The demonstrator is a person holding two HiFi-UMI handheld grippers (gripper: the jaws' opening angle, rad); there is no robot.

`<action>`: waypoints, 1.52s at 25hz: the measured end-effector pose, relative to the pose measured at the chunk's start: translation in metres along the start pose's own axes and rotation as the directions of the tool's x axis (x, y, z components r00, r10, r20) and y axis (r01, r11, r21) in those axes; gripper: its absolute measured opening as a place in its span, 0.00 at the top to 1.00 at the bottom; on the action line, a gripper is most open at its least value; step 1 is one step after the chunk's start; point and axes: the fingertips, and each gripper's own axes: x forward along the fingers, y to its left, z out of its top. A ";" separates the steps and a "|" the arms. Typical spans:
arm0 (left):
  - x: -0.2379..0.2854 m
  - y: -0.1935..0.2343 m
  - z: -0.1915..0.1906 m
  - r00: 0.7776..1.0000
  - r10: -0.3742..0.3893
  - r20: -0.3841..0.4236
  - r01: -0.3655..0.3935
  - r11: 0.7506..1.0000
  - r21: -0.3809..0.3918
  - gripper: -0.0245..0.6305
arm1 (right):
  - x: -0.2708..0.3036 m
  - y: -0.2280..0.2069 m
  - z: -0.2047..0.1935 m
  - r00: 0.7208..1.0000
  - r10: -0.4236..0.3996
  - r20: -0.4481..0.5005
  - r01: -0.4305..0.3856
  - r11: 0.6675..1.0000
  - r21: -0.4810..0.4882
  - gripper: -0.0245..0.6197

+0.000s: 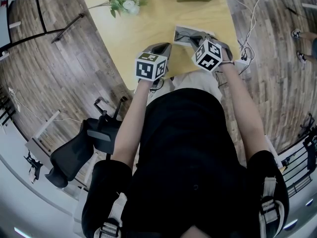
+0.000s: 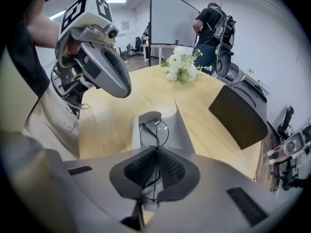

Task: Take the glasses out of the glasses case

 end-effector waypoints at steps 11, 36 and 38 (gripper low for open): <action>-0.009 -0.005 0.000 1.000 -0.012 0.007 0.012 0.999 0.029 0.93 | -0.015 -0.004 0.003 0.994 -0.113 0.009 0.113 0.993 -0.033 0.92; -0.050 -0.019 -0.006 0.997 -0.059 0.055 0.053 0.992 0.111 0.93 | -0.079 0.009 0.041 0.909 -0.401 0.112 0.408 0.912 -0.048 0.92; -0.056 -0.019 -0.005 0.996 -0.062 0.069 0.054 0.992 0.115 0.93 | -0.088 0.010 0.047 0.894 -0.428 0.132 0.436 0.899 -0.037 0.92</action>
